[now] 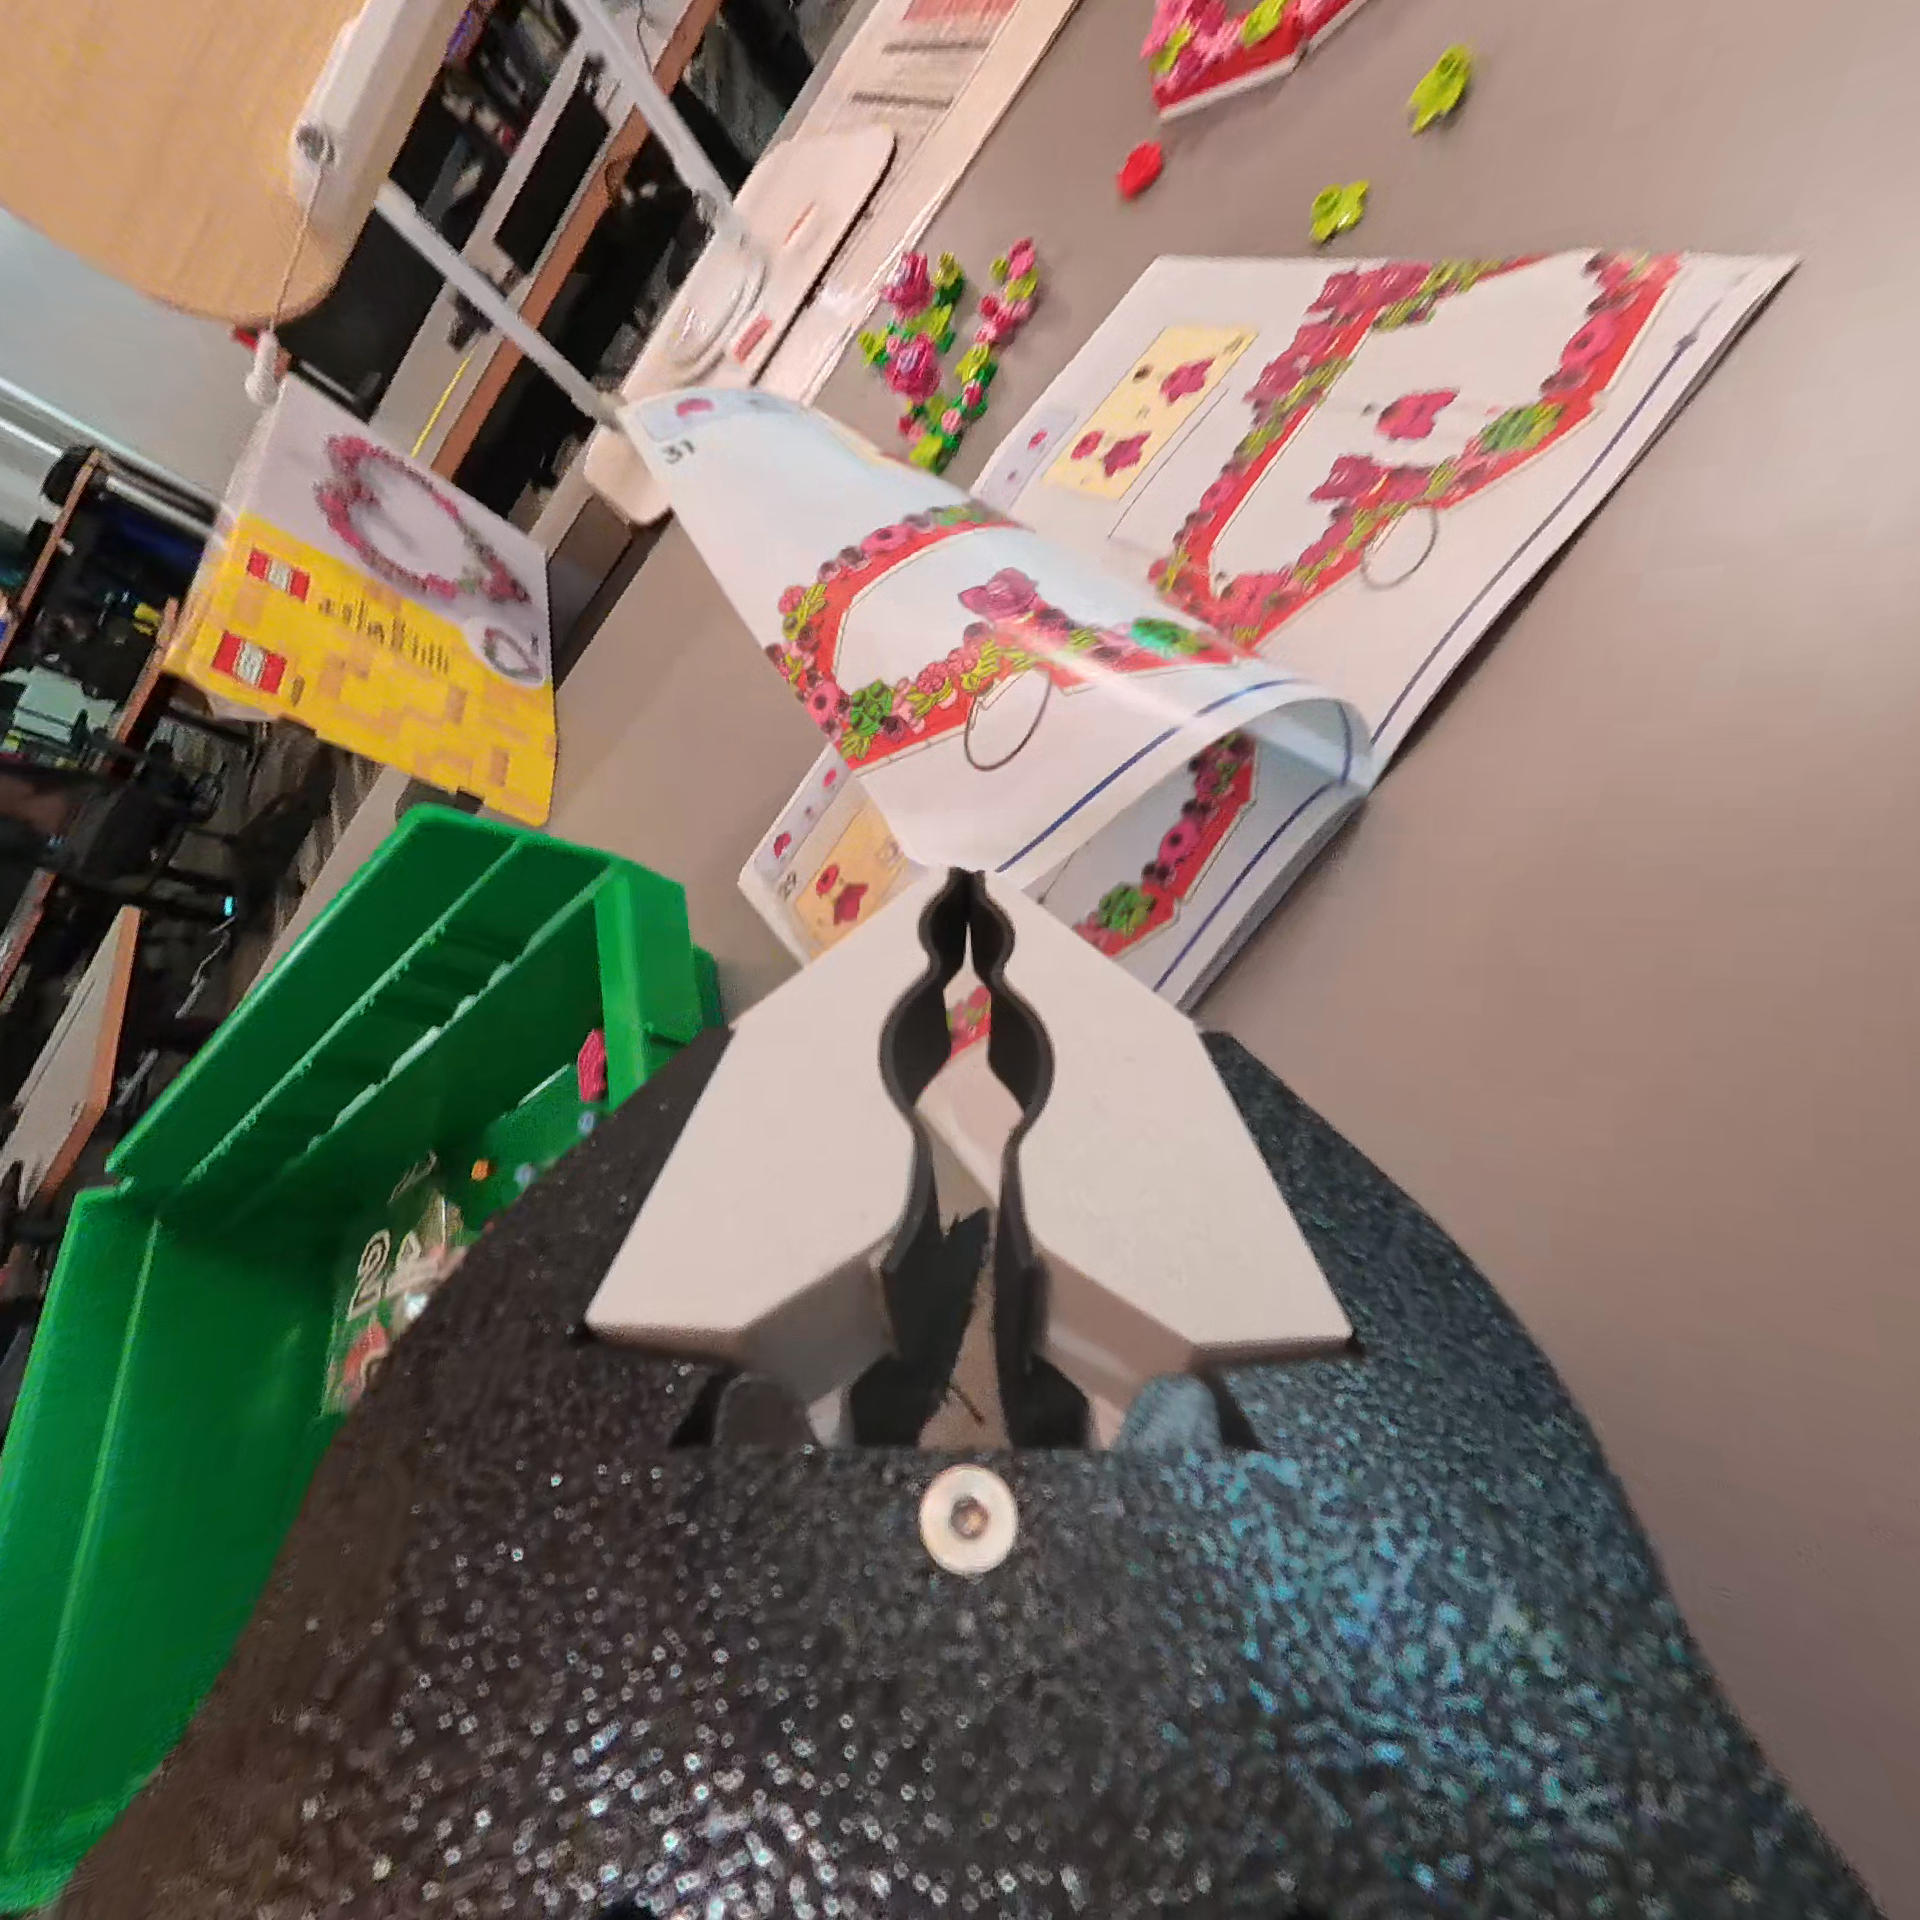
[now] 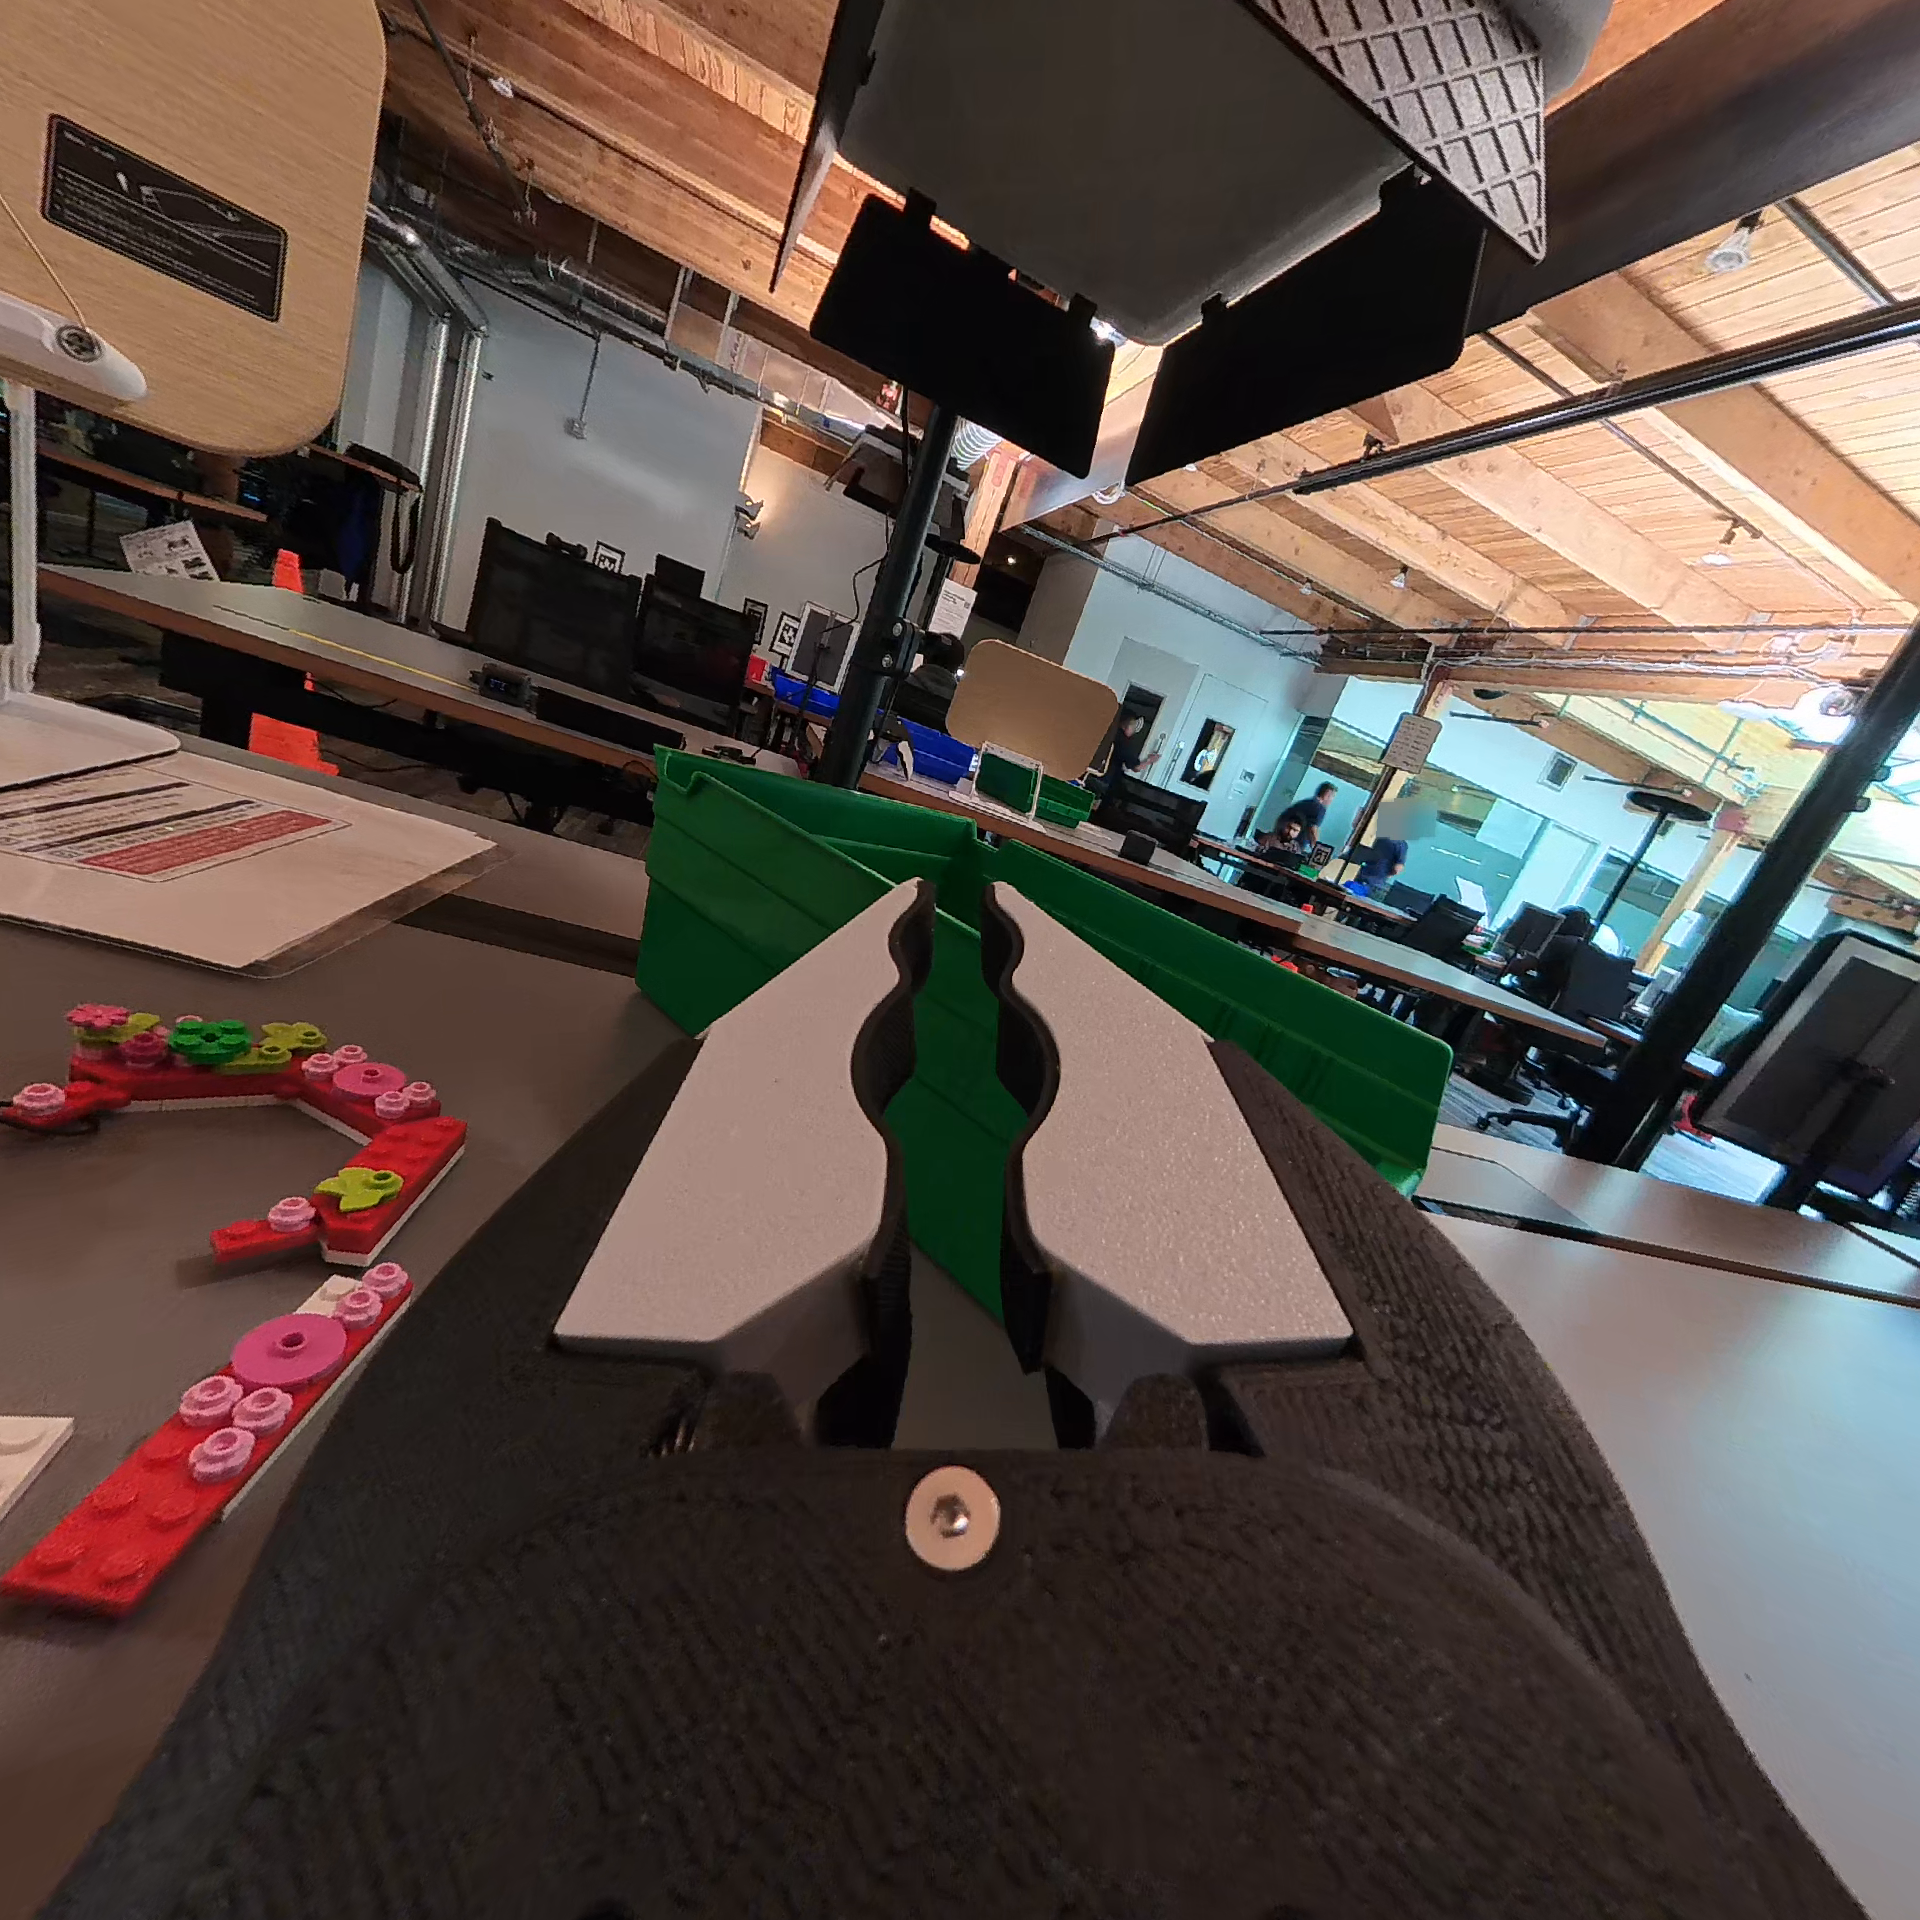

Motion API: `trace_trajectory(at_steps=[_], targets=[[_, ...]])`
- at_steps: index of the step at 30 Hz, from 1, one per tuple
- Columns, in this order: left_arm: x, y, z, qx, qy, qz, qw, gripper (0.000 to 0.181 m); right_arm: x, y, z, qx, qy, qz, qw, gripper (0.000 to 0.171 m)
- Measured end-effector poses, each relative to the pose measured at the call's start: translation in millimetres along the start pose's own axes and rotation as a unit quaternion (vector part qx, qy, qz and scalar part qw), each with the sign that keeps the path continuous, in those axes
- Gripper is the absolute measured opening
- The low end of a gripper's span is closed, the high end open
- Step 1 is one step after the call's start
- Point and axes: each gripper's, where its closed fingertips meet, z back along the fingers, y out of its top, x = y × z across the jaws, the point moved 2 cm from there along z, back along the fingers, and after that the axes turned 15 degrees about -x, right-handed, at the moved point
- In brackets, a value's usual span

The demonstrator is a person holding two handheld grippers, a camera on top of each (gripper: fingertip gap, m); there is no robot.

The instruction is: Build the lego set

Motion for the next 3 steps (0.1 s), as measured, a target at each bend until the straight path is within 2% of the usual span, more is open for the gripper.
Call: trace_trajectory(at_steps=[3], targets=[[-1.8, -13.4, -0.8, -0.018, 0.003, 0.006, 1.0, 0.0, -0.4, 0.0, 0.0, 0.0, 0.0, 0.002, 1.0, 0.007]])
